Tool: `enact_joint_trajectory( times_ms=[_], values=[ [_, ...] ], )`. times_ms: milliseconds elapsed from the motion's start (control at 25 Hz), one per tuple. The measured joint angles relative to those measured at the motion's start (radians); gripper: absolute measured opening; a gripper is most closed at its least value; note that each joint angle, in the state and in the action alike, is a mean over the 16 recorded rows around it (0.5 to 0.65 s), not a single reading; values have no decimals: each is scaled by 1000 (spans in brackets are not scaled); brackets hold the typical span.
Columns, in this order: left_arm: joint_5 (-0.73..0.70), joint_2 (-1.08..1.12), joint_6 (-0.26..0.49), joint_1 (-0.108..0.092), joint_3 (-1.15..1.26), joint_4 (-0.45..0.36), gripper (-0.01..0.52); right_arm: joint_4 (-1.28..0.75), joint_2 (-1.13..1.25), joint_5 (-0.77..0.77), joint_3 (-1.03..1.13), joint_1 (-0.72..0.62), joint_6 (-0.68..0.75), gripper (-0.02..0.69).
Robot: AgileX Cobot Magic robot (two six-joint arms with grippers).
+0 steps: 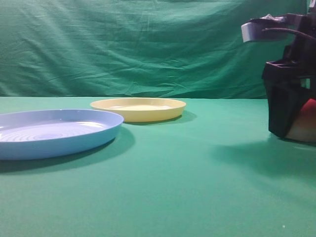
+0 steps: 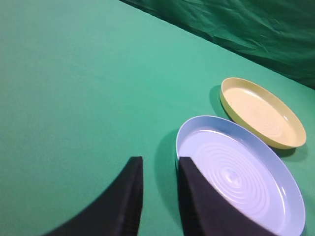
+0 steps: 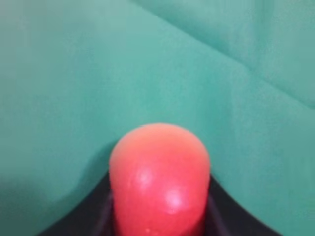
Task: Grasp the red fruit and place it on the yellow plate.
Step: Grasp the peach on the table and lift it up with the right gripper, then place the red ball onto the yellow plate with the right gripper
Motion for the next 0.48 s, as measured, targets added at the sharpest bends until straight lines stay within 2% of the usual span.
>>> enact_joint_trajectory(
  times_ms=[200, 480],
  values=[
    [0, 0, 0, 0, 0, 0, 157, 51, 40, 17, -186, 39, -20, 218],
    [0, 0, 0, 0, 0, 0, 157, 112, 187, 16, -464, 141, -65, 217]
  ],
)
